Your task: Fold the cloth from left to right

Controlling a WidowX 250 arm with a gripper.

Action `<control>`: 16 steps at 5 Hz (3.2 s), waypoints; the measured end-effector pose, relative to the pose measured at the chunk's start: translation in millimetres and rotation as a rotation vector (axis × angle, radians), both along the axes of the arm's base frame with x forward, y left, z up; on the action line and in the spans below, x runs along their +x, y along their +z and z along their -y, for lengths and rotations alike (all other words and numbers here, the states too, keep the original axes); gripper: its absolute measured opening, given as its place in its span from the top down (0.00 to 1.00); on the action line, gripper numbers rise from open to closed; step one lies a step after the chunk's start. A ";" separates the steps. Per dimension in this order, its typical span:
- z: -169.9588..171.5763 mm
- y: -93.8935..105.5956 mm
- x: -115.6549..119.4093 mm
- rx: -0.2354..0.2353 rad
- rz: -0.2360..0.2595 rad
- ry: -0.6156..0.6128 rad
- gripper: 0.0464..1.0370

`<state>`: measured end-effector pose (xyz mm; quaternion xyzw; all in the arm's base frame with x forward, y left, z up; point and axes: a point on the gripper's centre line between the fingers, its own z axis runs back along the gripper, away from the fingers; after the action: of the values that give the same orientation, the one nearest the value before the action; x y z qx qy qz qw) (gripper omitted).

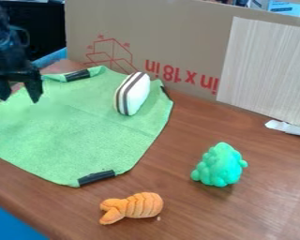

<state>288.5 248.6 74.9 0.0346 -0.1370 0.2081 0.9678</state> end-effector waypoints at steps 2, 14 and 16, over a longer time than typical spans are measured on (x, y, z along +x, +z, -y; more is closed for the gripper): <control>-20.9 8.5 -29.1 -0.051 0.064 0.123 0.04; 32.6 31.6 -7.8 -0.115 0.160 0.305 1.00; 104.4 52.7 55.4 -0.093 0.147 0.235 1.00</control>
<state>344.0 144.2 127.6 -0.0097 -0.1929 0.3281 0.9247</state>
